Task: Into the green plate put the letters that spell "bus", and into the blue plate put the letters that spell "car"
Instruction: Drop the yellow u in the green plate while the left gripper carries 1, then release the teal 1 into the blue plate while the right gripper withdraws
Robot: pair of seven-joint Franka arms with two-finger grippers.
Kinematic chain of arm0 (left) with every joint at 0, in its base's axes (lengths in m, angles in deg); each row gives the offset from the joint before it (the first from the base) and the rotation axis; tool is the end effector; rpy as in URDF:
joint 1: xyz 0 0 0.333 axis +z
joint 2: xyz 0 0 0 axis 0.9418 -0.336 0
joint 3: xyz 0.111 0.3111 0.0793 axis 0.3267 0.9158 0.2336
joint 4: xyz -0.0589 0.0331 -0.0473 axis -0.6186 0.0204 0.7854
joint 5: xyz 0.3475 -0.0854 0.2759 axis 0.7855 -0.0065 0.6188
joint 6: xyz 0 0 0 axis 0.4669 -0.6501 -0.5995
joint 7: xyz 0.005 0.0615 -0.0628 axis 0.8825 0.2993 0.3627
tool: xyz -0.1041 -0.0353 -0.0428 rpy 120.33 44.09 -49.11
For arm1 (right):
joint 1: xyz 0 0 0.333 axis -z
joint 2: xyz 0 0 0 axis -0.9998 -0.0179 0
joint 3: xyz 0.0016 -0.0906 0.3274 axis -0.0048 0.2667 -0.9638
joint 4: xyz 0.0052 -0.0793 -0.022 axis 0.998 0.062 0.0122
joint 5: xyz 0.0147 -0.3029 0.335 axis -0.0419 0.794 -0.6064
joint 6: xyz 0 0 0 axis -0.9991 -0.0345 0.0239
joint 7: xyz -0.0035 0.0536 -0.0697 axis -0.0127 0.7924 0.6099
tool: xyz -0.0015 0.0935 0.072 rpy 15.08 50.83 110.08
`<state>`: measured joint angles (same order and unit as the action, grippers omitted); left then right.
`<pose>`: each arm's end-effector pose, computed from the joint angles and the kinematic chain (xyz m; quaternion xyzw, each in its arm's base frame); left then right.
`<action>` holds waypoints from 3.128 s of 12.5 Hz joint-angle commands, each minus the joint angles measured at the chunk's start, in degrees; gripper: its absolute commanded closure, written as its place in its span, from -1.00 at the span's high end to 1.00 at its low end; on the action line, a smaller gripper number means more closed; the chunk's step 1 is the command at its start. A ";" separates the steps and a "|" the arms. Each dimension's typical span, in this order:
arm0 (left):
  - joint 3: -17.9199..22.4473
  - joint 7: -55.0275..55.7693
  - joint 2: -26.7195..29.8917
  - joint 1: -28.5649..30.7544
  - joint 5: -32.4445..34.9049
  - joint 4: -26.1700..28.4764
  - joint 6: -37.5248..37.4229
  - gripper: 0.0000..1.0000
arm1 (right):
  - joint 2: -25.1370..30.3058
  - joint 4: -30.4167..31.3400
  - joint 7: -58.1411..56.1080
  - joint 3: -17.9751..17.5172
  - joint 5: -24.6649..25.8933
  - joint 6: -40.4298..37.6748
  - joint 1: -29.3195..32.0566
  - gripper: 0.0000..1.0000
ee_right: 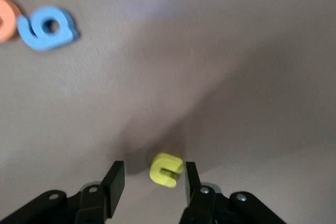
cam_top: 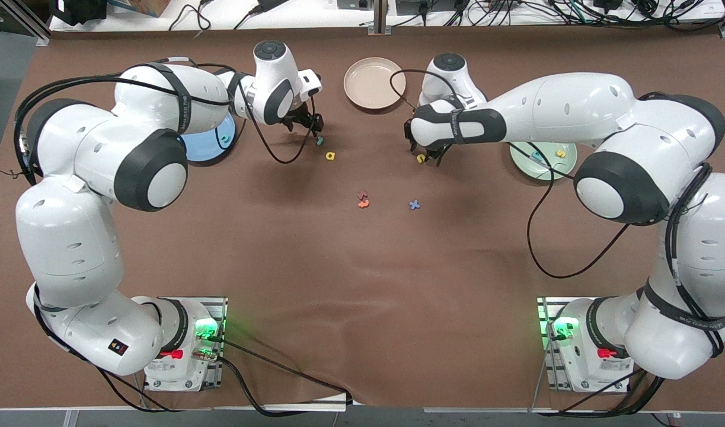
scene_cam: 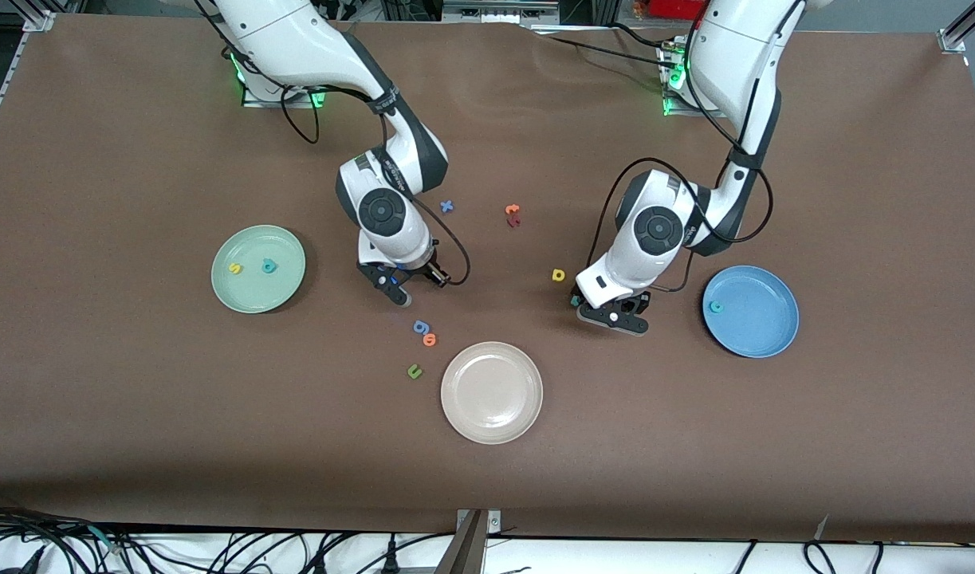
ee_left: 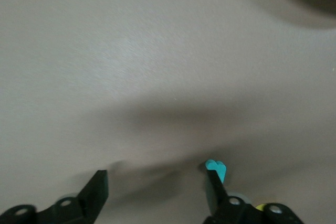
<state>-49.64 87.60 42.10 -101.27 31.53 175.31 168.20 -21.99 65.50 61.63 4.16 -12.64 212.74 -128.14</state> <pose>0.6116 -0.3079 0.1472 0.9908 -0.1327 0.0089 0.0232 0.5549 0.4319 0.1428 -0.9338 0.3539 0.0518 0.0121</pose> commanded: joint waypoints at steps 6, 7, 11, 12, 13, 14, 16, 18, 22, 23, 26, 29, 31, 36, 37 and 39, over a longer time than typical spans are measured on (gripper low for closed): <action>0.60 2.13 -2.60 -2.58 -0.41 -3.39 0.16 0.55 | -0.16 0.83 -0.15 0.92 0.54 0.19 -0.91 -0.58; 0.69 2.04 -2.87 -2.67 -0.32 -3.39 0.16 0.55 | 0.10 0.74 -1.20 1.27 0.63 0.01 -0.83 -0.61; 0.60 2.04 -2.87 -3.11 0.47 -2.95 -0.10 0.55 | 4.49 -0.14 -13.73 6.97 0.72 -10.07 -0.82 -0.61; 0.60 2.04 -2.78 -3.11 0.47 -2.77 -0.28 0.56 | 5.37 -0.14 -18.13 8.72 0.72 -12.36 -0.74 -0.61; 0.69 1.95 -2.87 -3.02 0.47 -2.69 -0.28 0.56 | 6.25 -0.14 -22.78 10.66 0.72 -16.04 -0.74 -0.61; 0.69 2.04 -2.96 -3.11 0.47 -2.51 -0.28 0.54 | 7.04 -0.05 -27.44 12.68 0.72 -19.64 -0.74 -0.61; 0.69 1.95 -2.87 -3.02 1.51 -2.33 -0.37 0.21 | 8.71 0.73 -36.06 16.72 0.72 -25.10 -0.65 -0.61; 0.69 2.04 -2.96 -2.93 2.05 -2.42 -0.46 -0.06 | 10.12 2.31 -43.71 21.20 0.72 -30.38 -0.65 -0.61; 0.77 2.04 -3.22 -2.93 2.14 -2.42 -0.46 -0.43 | 11.01 9.07 -61.11 29.21 -0.16 -27.79 0.57 -0.61; 0.77 2.04 -3.22 -2.76 2.14 -2.42 -0.46 -0.59 | 10.92 11.09 -63.93 29.22 -0.34 -24.98 2.06 -0.60; 1.12 1.34 -2.87 -2.23 2.14 -2.60 -0.46 -0.82 | 10.13 13.13 -69.14 29.13 -0.51 -20.47 4.45 -0.50; 2.88 -4.00 -2.08 -0.74 2.05 -2.60 -0.54 -0.95 | 10.30 12.70 -68.80 29.13 -0.60 -20.90 4.62 1.00; 3.15 -8.39 -1.12 1.36 2.05 -2.51 -1.07 -0.96 | 11.70 11.38 -67.75 28.61 -0.51 -23.18 4.10 1.00; 5.34 -25.70 2.66 9.97 1.96 -1.89 -5.46 -0.94 | 12.41 -6.95 -66.16 28.60 -1.82 -44.67 3.13 1.00; 5.69 -28.43 3.10 11.20 1.79 -1.81 -5.64 -0.93 | 13.02 -11.69 -66.25 28.95 -2.53 -50.64 3.22 1.00; 6.05 -33.61 3.37 13.49 1.61 -1.37 -5.64 -0.91 | 14.60 -19.96 -66.25 29.74 -2.19 -57.88 3.22 1.00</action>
<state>-43.52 58.37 43.92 -88.91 32.51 172.61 163.32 -8.37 52.58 -5.07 33.11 -14.04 161.14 -125.16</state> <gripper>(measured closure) 0.815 0.000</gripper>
